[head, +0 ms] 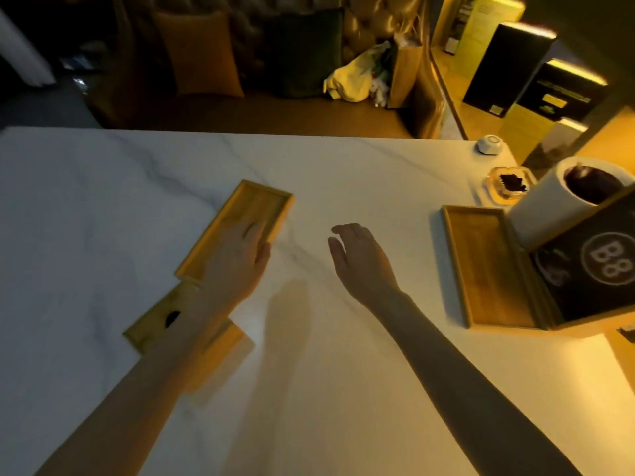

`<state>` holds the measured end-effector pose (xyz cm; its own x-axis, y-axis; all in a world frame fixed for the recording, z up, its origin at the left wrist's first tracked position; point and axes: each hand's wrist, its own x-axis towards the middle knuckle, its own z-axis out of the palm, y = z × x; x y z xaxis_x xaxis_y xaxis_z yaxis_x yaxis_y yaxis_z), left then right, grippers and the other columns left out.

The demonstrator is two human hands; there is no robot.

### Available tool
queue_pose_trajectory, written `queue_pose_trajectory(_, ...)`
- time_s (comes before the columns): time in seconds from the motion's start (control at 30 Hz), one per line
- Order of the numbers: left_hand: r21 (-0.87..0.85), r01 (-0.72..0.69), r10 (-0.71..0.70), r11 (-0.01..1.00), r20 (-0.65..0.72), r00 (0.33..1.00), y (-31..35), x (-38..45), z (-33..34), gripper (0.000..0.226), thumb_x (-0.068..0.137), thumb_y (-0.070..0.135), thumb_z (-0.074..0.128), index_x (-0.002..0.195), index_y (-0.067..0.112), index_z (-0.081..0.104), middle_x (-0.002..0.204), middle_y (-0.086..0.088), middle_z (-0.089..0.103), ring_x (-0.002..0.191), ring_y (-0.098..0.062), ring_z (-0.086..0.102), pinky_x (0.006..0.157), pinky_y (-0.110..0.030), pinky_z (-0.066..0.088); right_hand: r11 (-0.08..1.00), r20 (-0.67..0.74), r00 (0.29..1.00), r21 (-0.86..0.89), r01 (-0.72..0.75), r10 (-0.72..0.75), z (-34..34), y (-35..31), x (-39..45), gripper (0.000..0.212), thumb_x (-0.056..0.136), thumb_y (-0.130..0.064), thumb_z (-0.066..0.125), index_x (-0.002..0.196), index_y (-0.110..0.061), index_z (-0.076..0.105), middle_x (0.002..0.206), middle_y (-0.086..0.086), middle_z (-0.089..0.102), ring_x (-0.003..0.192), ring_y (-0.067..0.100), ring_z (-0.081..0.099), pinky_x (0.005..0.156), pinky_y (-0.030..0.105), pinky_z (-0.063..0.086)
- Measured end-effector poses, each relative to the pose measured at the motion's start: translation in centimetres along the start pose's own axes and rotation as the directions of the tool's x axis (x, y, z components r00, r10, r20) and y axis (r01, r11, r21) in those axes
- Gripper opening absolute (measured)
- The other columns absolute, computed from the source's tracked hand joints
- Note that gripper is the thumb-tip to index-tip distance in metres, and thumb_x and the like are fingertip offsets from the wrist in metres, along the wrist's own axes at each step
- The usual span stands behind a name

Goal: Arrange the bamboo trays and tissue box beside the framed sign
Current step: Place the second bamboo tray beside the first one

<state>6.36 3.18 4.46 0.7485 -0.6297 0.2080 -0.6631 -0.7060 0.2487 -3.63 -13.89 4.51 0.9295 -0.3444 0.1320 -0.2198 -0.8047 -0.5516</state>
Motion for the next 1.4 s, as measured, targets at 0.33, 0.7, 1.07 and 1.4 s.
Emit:
queue_pose_trajectory(0.33,0.102,0.081,-0.105,0.991,0.246,0.964,-15.1,0.3,2.0,0.056,0.091,0.028,0.043,0.138,0.008,0.022,0.15,-0.015,0.026,0.139,-0.031,0.022,0.111,-0.05,0.027,0.973,0.307,0.924,-0.084,-0.213,0.229,11.6,-6.2,2.0,0.06,0.097,-0.037,0.026,0.143,-0.007,0.003,0.157,0.009,0.003,0.144,0.023,0.002,0.117,0.036,0.005)
queue_pose_trajectory(0.7,-0.194,0.513,-0.393,0.836,0.442,0.806,-18.9,1.4,5.8,0.033,0.088,0.015,0.05,0.118,0.002,0.053,0.129,-0.023,0.046,0.115,-0.037,0.046,0.099,-0.044,0.038,0.954,0.492,0.819,-0.113,-0.277,0.296,18.6,-6.3,2.4,0.06,0.096,-0.04,0.027,0.144,-0.015,0.001,0.157,0.006,-0.004,0.143,0.023,-0.009,0.116,0.042,-0.003)
queue_pose_trajectory(1.07,-0.547,0.714,-0.51,0.436,0.504,0.697,-16.9,3.2,2.7,0.034,0.088,0.011,0.051,0.122,0.007,0.052,0.129,-0.018,0.055,0.117,-0.031,0.051,0.103,-0.044,0.041,0.67,0.464,0.828,0.51,-0.54,0.315,15.6,-7.5,3.4,0.043,0.091,-0.034,0.044,0.133,-0.032,0.037,0.12,-0.008,0.054,0.112,0.015,0.051,0.095,0.031,0.041)
queue_pose_trajectory(1.4,-0.631,0.718,-0.39,0.295,0.606,0.693,-11.5,4.0,0.0,0.036,0.086,0.006,0.053,0.122,0.004,0.052,0.104,-0.016,0.065,0.079,-0.019,0.063,0.087,-0.038,0.048,0.323,0.377,0.828,0.79,-0.521,0.414,7.4,-5.0,3.4,0.036,0.086,-0.001,0.056,0.122,-0.001,0.051,0.08,-0.006,0.062,0.076,0.007,0.059,0.094,0.037,0.048)
